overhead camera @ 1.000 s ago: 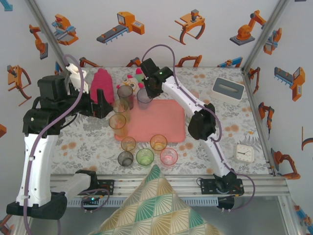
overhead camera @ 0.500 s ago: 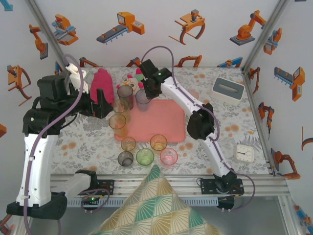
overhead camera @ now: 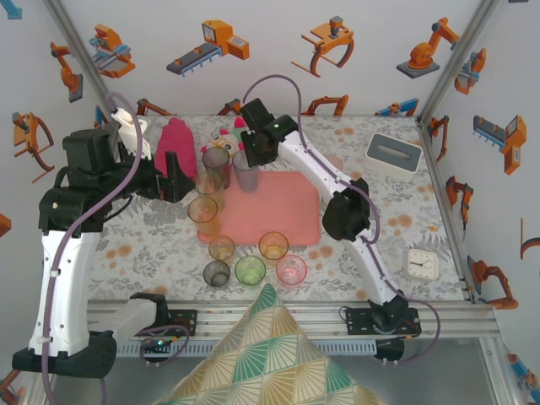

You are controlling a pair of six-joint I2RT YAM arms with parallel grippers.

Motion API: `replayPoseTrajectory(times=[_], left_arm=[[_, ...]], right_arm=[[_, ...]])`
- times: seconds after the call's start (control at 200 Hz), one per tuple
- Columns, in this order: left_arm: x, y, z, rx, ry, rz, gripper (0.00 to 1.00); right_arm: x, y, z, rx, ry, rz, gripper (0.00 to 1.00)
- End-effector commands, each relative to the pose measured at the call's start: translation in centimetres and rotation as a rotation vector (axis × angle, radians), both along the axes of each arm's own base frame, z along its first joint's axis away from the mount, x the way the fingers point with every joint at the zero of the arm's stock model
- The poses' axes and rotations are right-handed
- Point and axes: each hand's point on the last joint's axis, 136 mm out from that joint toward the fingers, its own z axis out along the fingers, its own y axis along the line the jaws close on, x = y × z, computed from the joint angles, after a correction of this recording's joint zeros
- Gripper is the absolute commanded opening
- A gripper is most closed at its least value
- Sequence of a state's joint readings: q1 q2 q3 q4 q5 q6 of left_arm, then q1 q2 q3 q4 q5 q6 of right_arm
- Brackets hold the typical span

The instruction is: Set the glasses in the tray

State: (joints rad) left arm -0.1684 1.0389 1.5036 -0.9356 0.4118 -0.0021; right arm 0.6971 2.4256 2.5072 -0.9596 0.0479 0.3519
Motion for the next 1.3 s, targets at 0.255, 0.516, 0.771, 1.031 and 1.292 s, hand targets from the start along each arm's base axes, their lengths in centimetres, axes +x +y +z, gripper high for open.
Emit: replayPoseTrajectory(times=[0.255, 0.516, 0.771, 1.031, 1.292], left_arm=[[-0.2, -0.1, 1.6, -0.039, -0.033, -0.004, 0.97], [-0.1, -0.1, 1.7, -0.045, -0.031, -0.003, 0.97], [-0.2, 0.0, 1.6, -0.049, -0.029, 0.000, 0.97], [-0.2, 0.2, 1.6, -0.037, -0.037, 0.010, 0.97], [-0.1, 0.3, 1.7, -0.037, -0.039, 0.013, 0.97]], right_arm=[[0.4, 1.1, 2.0, 0.066, -0.030, 0.009, 0.46], [0.2, 1.4, 1.9, 0.085, -0.017, 0.011, 0.46], [0.5, 0.9, 2.3, 0.085, -0.025, -0.004, 0.46], [0.5, 0.2, 4.1, 0.090, -0.052, -0.002, 0.51], [-0.2, -0.7, 5.9, 0.086, -0.072, 0.010, 0.52]])
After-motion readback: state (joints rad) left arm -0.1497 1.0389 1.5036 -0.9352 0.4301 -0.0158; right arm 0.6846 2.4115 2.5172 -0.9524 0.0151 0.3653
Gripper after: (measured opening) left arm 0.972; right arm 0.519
